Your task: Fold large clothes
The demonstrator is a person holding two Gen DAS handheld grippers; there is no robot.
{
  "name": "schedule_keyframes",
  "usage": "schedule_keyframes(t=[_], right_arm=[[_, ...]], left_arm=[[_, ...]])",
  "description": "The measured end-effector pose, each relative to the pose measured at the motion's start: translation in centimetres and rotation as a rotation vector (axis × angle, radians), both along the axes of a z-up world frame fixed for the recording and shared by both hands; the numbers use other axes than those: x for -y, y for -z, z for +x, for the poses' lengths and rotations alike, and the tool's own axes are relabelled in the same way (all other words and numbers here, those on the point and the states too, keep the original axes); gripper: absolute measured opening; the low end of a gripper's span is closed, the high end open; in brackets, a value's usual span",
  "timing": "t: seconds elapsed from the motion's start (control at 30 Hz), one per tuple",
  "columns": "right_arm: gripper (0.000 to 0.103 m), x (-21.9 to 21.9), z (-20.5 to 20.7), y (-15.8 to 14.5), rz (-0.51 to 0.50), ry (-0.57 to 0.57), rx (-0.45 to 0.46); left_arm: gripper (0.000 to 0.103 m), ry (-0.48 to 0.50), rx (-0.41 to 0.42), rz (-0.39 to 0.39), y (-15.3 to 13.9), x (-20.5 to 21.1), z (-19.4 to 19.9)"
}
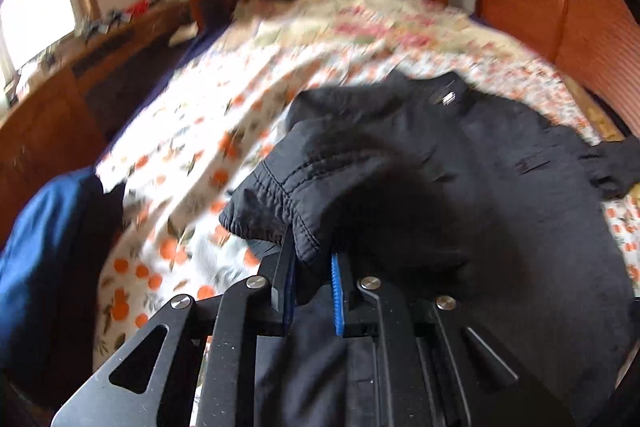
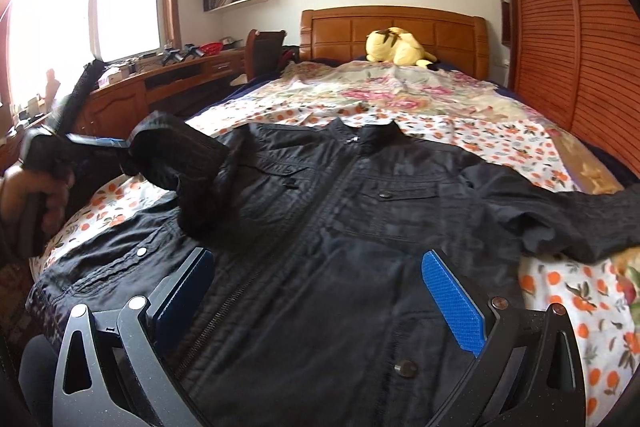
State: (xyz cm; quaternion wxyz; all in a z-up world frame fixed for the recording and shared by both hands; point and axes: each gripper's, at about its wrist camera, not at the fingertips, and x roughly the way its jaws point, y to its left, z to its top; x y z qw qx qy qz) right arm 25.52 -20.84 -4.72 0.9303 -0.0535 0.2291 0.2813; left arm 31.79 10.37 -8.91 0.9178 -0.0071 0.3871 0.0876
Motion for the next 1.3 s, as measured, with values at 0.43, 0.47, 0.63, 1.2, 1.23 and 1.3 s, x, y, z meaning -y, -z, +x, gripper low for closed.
schedule_keyframes(t=[0.43, 0.47, 0.63, 1.2, 1.23, 1.3], right_arm=[[0.103, 3.8, -1.9, -0.1, -0.035, 0.087, -0.001], [0.103, 4.1, -2.2, -0.1, -0.035, 0.09, -0.001], [0.103, 4.8, -3.0, -0.5, -0.035, 0.093, 0.001], [0.103, 0.5, -1.9, 0.2, -0.041, 0.013, -0.025], [0.103, 0.1, -1.8, 0.4, -0.041, 0.003, -0.029], [0.103, -0.7, -1.8, 0.6, -0.041, -0.017, -0.035]], left_arm=[[0.015, 0.208, 0.118, 0.034, -5.9, 11.1, -2.4], [0.015, 0.221, 0.119, 0.032, -6.1, 11.7, -2.7], [0.016, 0.237, 0.085, 0.022, -5.9, 13.4, -3.3], [0.078, 0.24, 0.223, 0.008, -3.0, 10.1, -10.7], [0.078, 0.231, 0.228, 0.009, -2.4, 9.4, -11.1], [0.078, 0.213, 0.233, 0.01, -1.1, 8.1, -11.9]])
